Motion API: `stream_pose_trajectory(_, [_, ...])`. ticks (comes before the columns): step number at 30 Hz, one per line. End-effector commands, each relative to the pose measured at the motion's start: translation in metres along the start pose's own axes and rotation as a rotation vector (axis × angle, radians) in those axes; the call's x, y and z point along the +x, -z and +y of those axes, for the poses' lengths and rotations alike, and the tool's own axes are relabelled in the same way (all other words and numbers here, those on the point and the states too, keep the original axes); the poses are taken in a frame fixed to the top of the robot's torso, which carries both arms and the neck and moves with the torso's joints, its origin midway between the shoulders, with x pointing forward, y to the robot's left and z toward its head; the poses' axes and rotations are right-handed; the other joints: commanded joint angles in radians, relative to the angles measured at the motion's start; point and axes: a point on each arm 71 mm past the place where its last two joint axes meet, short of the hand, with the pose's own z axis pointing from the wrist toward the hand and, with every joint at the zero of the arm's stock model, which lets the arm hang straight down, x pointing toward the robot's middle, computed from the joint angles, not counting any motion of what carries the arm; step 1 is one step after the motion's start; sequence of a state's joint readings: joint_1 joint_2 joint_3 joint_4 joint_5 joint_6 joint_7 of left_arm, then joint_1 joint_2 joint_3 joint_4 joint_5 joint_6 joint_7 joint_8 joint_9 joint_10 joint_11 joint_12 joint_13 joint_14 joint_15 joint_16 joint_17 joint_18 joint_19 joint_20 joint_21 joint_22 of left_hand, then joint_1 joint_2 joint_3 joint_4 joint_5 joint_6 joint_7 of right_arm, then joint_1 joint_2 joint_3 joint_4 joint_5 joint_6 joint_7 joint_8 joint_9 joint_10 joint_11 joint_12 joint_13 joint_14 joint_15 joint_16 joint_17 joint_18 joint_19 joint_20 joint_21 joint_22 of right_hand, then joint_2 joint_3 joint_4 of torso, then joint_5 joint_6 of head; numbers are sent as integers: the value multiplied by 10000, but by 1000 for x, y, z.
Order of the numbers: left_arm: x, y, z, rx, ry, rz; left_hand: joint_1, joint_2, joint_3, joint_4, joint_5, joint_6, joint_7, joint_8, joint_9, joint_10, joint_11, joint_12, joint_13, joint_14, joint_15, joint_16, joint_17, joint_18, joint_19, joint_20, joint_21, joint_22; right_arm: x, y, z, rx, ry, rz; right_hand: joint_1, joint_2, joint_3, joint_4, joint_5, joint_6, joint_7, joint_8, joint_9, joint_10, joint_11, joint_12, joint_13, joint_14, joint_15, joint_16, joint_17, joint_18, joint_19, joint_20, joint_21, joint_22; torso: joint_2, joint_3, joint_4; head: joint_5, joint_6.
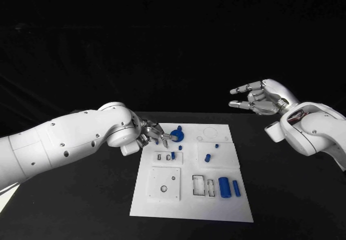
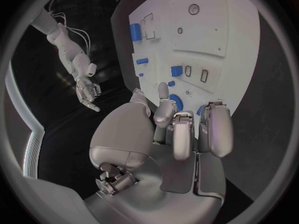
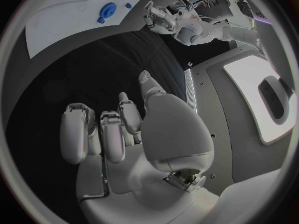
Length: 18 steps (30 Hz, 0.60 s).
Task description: Assemble the parts on the task board
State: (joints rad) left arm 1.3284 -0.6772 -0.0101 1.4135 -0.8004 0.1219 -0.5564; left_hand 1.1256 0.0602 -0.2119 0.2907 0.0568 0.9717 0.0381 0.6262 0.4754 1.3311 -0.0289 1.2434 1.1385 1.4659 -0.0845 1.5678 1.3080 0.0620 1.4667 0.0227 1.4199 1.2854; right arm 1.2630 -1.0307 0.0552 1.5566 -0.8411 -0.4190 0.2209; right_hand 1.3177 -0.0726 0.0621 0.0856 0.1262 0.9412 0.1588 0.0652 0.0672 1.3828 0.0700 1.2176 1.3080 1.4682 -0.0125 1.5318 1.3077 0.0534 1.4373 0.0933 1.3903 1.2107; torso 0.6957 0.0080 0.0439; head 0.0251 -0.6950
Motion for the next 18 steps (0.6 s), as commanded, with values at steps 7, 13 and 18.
stream_pose_trajectory(7, [-3, -17, -14, -1469, -2694, -40, -36, 251, -255, -10, -57, -378, -48, 543, 724, 108, -66, 192, 229, 1048, -115, 30, 2628, -132, 316, -107, 147, 264, 0, -1, -4, 292, -331, 120, 93, -7, -70, -4, 85, 59, -47, 57, 10, 30, -45, 15, 403, 825, 6, -73, 1885, 188, -27, -42, -75, -30, -93, 72, 13, 56, -120])
stream_pose_trajectory(13, [-1, -25, -20, -1695, -3148, 228, 110, 355, -248, -24, -11, -492, -50, 650, 923, 111, -67, 213, 254, 1048, -119, 30, 2628, -136, 324, -111, 165, 299, 0, -2, -5, 359, -278, 144, 105, -4, -92, -7, 140, 64, -51, 55, 8, 26, -50, -1, 383, 822, 1, -83, 1873, 187, -23, -48, -78, -30, -68, 65, 6, 83, -132])
stream_pose_trajectory(18, [3, -33, -25, -1857, -3441, 430, 129, 338, -273, -22, -6, -537, -45, 671, 980, 101, -64, 209, 250, 1048, -119, 30, 2628, -131, 317, -112, 152, 278, 1, -3, -6, 381, -220, 199, 112, -3, -101, -10, 164, 65, -52, 54, 8, 23, -52, -10, 373, 821, -1, -89, 1865, 189, -24, -51, -84, -40, -40, 34, -1, 72, -162])
